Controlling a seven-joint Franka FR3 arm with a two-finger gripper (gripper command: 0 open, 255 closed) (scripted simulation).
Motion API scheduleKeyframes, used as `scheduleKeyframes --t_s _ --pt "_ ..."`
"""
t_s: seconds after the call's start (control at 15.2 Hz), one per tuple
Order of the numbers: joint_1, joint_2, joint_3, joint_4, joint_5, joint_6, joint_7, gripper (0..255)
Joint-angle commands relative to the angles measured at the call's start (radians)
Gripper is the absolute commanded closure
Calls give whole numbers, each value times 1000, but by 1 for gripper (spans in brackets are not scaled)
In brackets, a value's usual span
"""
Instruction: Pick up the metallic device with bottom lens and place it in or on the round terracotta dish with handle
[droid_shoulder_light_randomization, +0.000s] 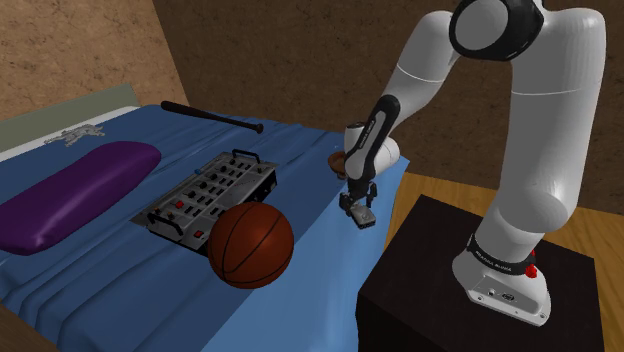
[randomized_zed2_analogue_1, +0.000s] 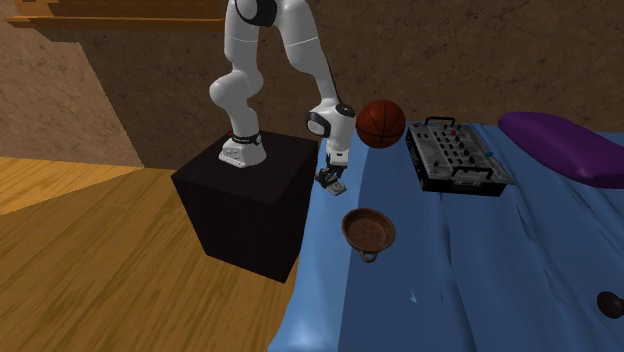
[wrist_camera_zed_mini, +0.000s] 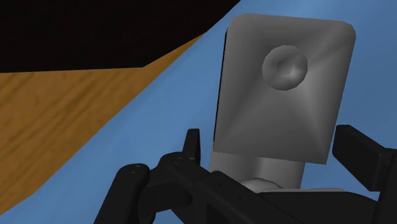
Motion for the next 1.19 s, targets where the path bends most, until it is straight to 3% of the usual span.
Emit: scheduleKeyframes --t_s 0.0,0.4,0.46,1.12 --pt "-1 7 0 3 1 5 -2 0" --pt "-1 7 0 3 1 5 -2 0" --pt "-1 7 0 3 1 5 -2 255" --pt "0 -10 -2 -1 -2 -8 1 255"
